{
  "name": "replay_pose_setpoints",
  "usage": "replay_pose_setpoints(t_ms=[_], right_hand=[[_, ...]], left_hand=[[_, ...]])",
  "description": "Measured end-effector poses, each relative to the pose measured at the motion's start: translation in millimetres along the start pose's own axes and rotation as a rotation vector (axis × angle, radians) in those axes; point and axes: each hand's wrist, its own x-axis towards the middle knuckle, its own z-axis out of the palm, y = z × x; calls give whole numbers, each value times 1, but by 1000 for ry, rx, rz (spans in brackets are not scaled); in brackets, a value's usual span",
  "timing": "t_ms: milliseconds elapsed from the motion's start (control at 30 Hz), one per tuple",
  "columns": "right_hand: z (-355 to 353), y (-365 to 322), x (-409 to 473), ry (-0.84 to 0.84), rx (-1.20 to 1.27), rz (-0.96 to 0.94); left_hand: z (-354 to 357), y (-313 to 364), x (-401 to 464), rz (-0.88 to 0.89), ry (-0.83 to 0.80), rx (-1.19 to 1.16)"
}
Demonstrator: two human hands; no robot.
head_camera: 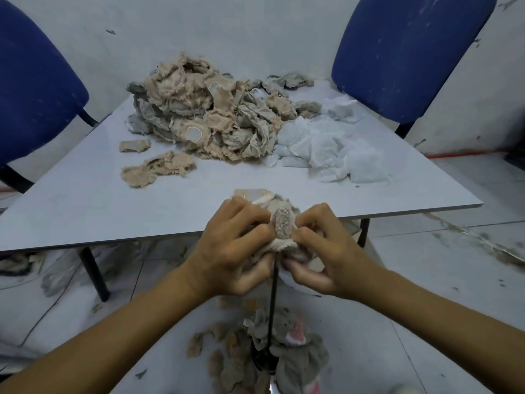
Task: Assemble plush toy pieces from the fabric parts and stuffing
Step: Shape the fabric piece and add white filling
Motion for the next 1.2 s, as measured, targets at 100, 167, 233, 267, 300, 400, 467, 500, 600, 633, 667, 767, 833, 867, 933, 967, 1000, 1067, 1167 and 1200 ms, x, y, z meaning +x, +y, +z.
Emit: replay_pose_setpoints(t_ms=[100,167,233,267,300,400,467,500,600,633,667,767,833,867,933,967,1000,1067,1167,1200], right_hand=[[12,-4,-12,1,37,36],[10,-6,-10,-4,1,48],[0,-7,-1,-8,-26,28],[-8,-7,7,17,-21,21],[-18,-8,17,63,-18,16],[-38,-11,44,236,-106,21],[-41,-14,58,314,-167,56],[-40,-15,63,337,-179,73],[-33,-17,67,316,-159,76],[-32,-17,65,297,-146,57],[-30,-17,63,284,-134,29],[-27,-11,52,267,-131,-42],[-23,-5,41,222,-167,-71],[-19,-2,32,187,-187,-80],[-6,2,9,82,-207,-69],[2,2,-2,15,-188,-36],[11,0,-10,-40,-145,13],[22,-1,-19,-89,-62,97],[30,-1,-26,-160,25,142],[29,-3,-28,-187,55,152]], left_hand=[[6,7,-16,-78,-89,-54],[3,6,-16,-71,-115,-38],[-6,2,-6,-22,-125,15],[-11,0,2,-5,-108,23],[-17,-1,11,-4,-72,17],[-33,-4,39,-61,68,-3],[-38,-4,53,-126,141,-8],[-38,-4,57,-164,166,-6],[-37,-3,56,-213,175,45],[-36,-3,52,-195,168,68],[-35,-3,49,-164,162,84],[-32,-6,44,-55,151,109],[-23,-5,39,-14,127,118],[-17,-3,33,-3,110,119],[-1,2,14,-8,38,103],[7,4,2,-31,-8,83],[13,5,-8,-65,-44,60],[19,4,-25,-115,-95,29],[20,7,-39,-114,-221,-31],[20,10,-42,-126,-260,-66]])
